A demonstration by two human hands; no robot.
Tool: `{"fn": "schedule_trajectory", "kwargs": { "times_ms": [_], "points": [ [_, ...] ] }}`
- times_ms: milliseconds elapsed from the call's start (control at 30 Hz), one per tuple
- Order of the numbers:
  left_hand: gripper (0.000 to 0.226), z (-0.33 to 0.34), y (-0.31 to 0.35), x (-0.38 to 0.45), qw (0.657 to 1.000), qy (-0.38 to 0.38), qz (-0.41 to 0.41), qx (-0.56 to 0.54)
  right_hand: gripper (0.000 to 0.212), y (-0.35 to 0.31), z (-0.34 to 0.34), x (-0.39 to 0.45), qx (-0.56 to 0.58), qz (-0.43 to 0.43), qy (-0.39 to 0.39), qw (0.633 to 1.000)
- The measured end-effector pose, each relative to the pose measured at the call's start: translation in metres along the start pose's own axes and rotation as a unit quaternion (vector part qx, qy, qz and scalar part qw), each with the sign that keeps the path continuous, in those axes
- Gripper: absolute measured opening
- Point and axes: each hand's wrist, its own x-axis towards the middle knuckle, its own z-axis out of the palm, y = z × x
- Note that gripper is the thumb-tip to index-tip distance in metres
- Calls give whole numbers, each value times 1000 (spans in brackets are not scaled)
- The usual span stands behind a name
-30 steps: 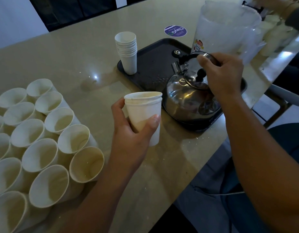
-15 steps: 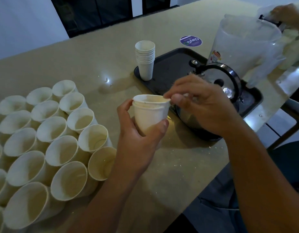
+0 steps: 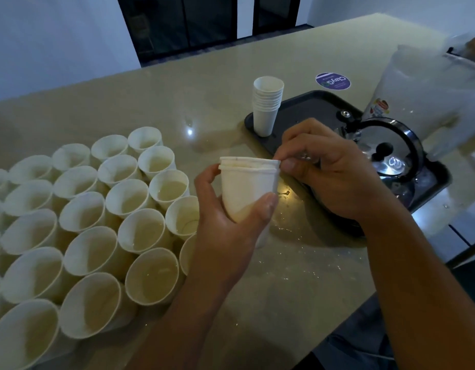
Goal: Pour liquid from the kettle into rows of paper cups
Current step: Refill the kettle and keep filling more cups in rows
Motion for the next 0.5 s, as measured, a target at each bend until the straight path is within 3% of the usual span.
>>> {"fn": "schedule_trajectory", "kwargs": {
  "times_ms": [300,400,500],
  "points": [
    [71,-19,2,2,1000,-17,-8,-18,14,-5,10,10,0,7,4,1000],
    [82,-24,7,1,996,-48,-61,-34,10,-7,14,10,17,14,14,1000],
    [85,-28,2,2,977,-120,-130,-122,9,-8,16,12,47,10,39,998]
  ]
}}
